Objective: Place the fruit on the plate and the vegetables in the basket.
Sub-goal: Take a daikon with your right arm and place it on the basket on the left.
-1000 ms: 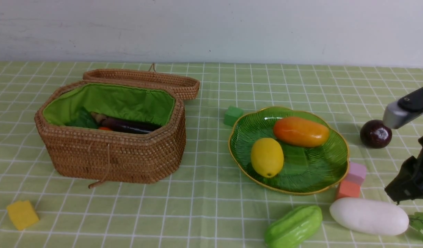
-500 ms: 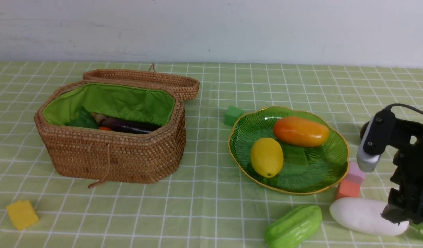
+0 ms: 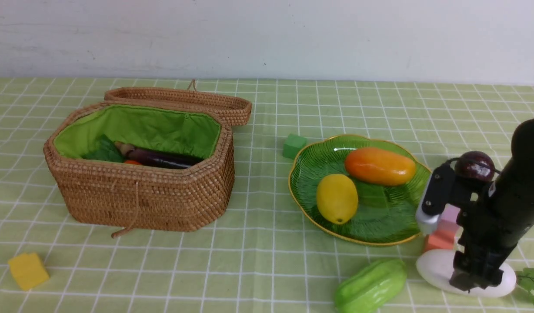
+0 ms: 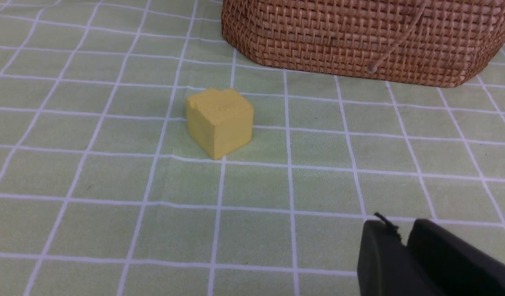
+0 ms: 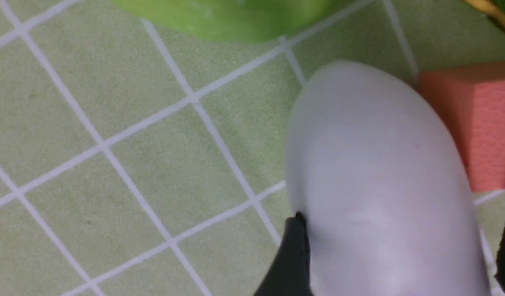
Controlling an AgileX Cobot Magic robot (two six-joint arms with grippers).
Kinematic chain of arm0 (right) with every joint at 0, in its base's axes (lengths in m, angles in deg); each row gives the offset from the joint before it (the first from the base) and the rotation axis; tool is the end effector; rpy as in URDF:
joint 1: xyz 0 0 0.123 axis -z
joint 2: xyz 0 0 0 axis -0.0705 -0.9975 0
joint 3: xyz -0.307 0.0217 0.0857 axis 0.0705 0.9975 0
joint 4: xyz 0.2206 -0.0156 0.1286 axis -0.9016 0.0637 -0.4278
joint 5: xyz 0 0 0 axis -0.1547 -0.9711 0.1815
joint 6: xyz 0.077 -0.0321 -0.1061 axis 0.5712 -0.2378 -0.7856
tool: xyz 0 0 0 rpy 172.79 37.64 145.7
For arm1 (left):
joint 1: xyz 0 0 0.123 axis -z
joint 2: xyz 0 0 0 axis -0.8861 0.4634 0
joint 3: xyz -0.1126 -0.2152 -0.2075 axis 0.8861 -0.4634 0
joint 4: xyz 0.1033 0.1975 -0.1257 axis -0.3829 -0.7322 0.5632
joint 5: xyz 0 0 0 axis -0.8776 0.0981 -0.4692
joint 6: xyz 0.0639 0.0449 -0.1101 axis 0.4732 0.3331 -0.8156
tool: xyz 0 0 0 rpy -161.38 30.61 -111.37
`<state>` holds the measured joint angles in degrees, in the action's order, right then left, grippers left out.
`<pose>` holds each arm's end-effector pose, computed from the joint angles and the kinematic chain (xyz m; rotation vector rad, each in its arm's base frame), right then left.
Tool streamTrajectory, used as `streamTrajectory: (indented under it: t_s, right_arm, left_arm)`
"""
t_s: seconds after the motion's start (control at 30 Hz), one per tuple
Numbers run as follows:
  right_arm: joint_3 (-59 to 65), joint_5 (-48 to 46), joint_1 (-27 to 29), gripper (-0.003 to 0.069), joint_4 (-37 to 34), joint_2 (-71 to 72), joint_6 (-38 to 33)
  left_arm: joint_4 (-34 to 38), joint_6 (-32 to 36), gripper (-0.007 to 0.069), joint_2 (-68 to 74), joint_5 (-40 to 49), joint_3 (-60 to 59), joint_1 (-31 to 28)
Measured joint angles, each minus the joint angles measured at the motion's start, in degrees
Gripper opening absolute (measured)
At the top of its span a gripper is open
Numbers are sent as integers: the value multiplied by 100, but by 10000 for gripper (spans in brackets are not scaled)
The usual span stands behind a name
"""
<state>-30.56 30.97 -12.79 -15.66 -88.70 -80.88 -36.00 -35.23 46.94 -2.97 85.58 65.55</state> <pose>0.3217 0.0567 0.1797 -1.5036 2.5605 -0.0169 0.0616 -0.0020 0.1525 -0.0908 1.9281 -0.1219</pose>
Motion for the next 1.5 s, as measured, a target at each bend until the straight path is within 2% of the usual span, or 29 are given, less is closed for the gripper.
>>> streamTrajectory:
  t_s: [0.17, 0.3, 0.57, 0.73, 0.9, 0.93, 1.07, 1.17, 1.23, 1.33, 1.5]
  right_arm:
    - [0, 33, 0, 591, 19, -237, -38]
    - [0, -13, 0, 533, 19, -248, -38]
    - [0, -256, -61, 531, -208, 286, -100]
    - [-124, -230, -670, 531, -763, 1041, -482]
    - [-1180, 317, -1698, 531, -1510, 1167, -574]
    - [-1237, 317, -1734, 531, -1510, 1155, -574]
    - [-2705, 1341, -2460, 531, -2655, 541, -581]
    - [-3376, 1898, -2739, 531, -3358, 8, -658]
    - [-4080, 2358, -2982, 531, -4079, -756, -807]
    - [-4933, 2470, -3161, 531, -4540, -1624, -911]
    - [-5902, 2500, -3212, 531, -4759, -2752, -917]
  left_arm:
    - [0, 0, 96, 0, 0, 0, 0]
    - [0, 0, 101, 0, 0, 0, 0]
    - [0, 0, 108, 0, 0, 0, 0]
    - [0, -2, 112, 0, 0, 0, 0]
    - [0, -2, 117, 0, 0, 0, 0]
    - [0, -2, 117, 0, 0, 0, 0]
    - [0, -2, 124, 0, 0, 0, 0]
    - [0, -2, 124, 0, 0, 0, 0]
    - [0, -2, 128, 0, 0, 0, 0]
    - [0, -2, 131, 0, 0, 0, 0]
    - [0, -2, 131, 0, 0, 0, 0]
